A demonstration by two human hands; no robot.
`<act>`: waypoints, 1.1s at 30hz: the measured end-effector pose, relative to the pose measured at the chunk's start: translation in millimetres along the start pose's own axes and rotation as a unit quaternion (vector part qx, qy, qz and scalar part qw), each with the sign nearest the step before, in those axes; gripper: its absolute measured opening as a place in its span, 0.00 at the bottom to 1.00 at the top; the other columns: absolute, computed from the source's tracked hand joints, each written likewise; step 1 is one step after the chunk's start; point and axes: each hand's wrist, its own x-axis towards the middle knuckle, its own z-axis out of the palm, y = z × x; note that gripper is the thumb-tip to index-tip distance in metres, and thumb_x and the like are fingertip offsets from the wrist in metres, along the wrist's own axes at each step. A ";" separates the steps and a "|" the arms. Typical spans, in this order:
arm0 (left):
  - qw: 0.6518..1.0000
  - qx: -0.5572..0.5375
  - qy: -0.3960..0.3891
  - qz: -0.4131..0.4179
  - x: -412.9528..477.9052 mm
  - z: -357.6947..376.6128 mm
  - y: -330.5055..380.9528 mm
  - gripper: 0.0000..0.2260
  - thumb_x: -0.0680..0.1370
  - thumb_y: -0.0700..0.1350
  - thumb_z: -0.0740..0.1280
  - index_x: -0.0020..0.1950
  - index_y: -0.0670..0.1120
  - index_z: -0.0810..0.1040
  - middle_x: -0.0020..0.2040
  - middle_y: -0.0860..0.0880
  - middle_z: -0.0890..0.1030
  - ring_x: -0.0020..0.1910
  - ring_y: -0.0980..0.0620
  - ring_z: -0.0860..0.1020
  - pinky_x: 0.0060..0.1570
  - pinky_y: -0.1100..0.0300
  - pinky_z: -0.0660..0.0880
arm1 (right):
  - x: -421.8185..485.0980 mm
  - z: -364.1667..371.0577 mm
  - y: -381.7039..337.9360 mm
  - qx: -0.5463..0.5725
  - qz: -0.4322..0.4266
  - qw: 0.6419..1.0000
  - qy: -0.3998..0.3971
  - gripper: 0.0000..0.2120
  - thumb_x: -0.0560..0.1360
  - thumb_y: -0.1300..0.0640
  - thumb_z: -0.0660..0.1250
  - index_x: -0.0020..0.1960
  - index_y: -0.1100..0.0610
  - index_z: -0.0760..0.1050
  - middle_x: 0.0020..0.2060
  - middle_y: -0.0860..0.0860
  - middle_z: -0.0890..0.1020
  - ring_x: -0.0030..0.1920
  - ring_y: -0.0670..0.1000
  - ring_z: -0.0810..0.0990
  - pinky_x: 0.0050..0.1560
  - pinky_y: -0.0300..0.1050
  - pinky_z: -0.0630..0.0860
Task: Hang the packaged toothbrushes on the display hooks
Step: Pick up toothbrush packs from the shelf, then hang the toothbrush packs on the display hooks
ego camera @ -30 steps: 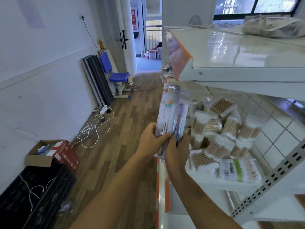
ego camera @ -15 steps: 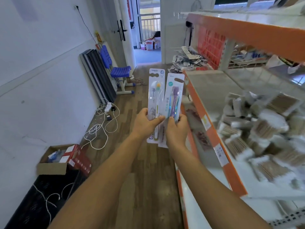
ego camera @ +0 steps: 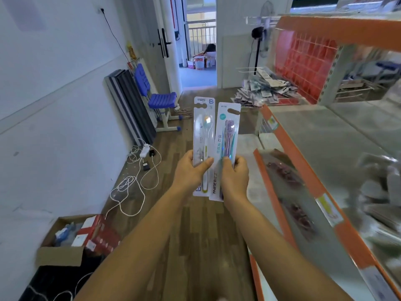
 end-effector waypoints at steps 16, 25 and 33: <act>0.996 -0.062 -0.027 -0.065 264.4 6.3 -11.2 0.07 0.78 0.43 0.69 0.56 0.46 0.78 0.50 0.46 0.85 0.46 0.48 0.85 0.48 0.48 0.82 | 236.1 107.3 7.3 0.000 0.001 1.000 0.025 0.06 0.81 0.56 0.58 0.49 0.57 0.71 0.43 0.51 0.79 0.41 0.49 0.80 0.37 0.38 0.74; 0.988 -0.055 -0.124 -0.071 429.3 1.2 -13.8 0.08 0.78 0.44 0.69 0.55 0.45 0.78 0.47 0.46 0.86 0.43 0.49 0.85 0.38 0.56 0.82 | 370.1 172.3 15.2 0.006 0.030 0.994 0.103 0.09 0.80 0.52 0.58 0.49 0.56 0.73 0.44 0.52 0.82 0.45 0.53 0.82 0.50 0.58 0.80; 0.969 -0.043 -0.239 -0.047 549.7 26.2 -3.5 0.09 0.77 0.41 0.70 0.56 0.47 0.77 0.47 0.50 0.85 0.45 0.49 0.85 0.43 0.53 0.83 | 462.4 202.3 10.2 0.032 0.004 0.982 0.184 0.06 0.79 0.49 0.60 0.52 0.48 0.74 0.46 0.50 0.83 0.47 0.51 0.84 0.50 0.58 0.81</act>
